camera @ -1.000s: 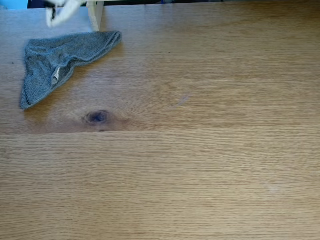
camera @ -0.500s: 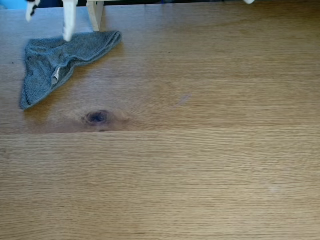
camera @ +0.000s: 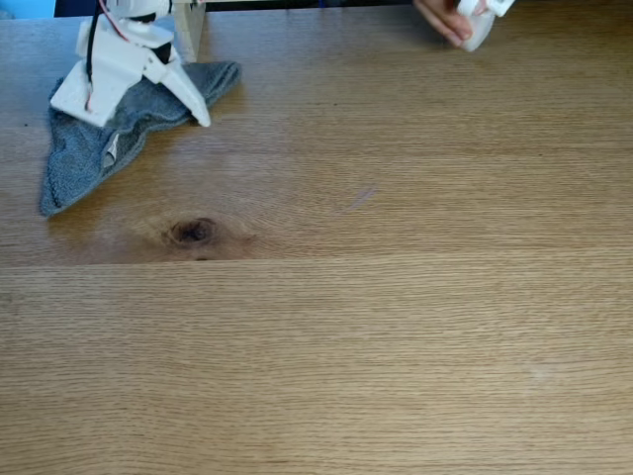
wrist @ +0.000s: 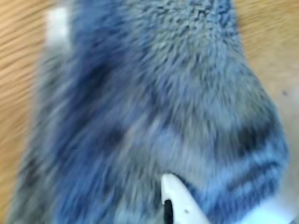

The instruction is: Clean the area in front of the robot

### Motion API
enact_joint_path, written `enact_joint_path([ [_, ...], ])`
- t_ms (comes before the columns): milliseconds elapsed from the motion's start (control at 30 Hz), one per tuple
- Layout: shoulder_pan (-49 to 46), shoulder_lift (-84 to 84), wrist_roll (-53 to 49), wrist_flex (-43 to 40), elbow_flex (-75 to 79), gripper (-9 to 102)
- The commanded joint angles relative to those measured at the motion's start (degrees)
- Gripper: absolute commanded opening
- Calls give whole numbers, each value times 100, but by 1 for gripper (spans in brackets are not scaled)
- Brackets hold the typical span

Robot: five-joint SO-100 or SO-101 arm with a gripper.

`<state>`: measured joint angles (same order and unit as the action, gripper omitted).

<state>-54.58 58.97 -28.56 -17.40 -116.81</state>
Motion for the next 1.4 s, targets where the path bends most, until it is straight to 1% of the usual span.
enact_joint_path([
  [0,-246,-483,53,-360,1389,51],
  [133,-360,-949,-53,-984,1960,45],
  [200,-360,-1037,-132,-1257,2004,40],
  [333,-299,-1072,-158,-1802,2004,24],
  [633,220,-721,413,-3050,2004,0],
  [800,677,-193,976,-3858,1995,0],
  [967,1354,949,1336,-4553,1986,0],
  [1367,2892,3454,1925,-5687,1995,0],
])
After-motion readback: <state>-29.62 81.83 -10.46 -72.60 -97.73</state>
